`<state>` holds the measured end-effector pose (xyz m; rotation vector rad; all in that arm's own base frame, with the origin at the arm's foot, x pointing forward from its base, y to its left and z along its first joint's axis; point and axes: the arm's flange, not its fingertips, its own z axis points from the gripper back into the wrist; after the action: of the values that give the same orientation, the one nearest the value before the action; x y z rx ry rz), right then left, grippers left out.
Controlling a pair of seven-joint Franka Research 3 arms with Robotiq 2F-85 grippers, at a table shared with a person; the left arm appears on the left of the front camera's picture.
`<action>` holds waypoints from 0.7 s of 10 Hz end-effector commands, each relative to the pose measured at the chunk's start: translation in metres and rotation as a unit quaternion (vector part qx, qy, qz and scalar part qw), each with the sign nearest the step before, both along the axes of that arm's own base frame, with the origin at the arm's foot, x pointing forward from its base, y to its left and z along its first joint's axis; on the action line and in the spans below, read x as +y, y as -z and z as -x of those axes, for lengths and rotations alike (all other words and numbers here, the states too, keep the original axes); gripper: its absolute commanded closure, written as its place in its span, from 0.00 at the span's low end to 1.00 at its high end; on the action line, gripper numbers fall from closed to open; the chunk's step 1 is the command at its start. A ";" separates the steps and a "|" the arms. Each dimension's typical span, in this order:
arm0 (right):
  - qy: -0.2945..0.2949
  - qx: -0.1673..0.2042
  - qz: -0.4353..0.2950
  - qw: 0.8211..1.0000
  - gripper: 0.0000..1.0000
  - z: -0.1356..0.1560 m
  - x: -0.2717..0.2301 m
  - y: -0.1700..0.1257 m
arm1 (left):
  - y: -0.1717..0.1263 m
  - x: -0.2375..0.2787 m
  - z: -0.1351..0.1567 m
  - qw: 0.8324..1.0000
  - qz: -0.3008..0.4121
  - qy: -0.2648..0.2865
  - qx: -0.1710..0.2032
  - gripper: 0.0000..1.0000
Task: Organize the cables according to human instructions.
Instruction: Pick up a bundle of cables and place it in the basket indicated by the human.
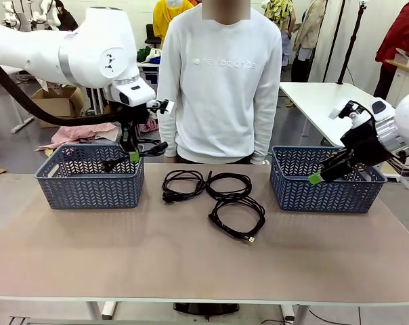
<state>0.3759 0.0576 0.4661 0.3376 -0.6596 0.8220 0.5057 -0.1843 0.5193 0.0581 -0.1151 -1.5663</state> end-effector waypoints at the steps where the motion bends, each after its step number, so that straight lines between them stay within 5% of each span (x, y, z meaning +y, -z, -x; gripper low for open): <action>1: -0.008 -0.004 -0.008 1.000 0.00 -0.003 -0.002 0.002 | -0.007 0.027 -0.027 1.000 -0.011 -0.002 -0.006 0.85; 7: -0.008 -0.004 -0.008 1.000 0.00 -0.003 -0.002 0.002 | 0.028 0.087 -0.074 0.999 -0.025 -0.023 -0.035 0.85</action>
<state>0.3759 0.0576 0.4662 0.3372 -0.6595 0.8219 0.5773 -0.1038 0.4925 0.1190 -0.1242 -1.5095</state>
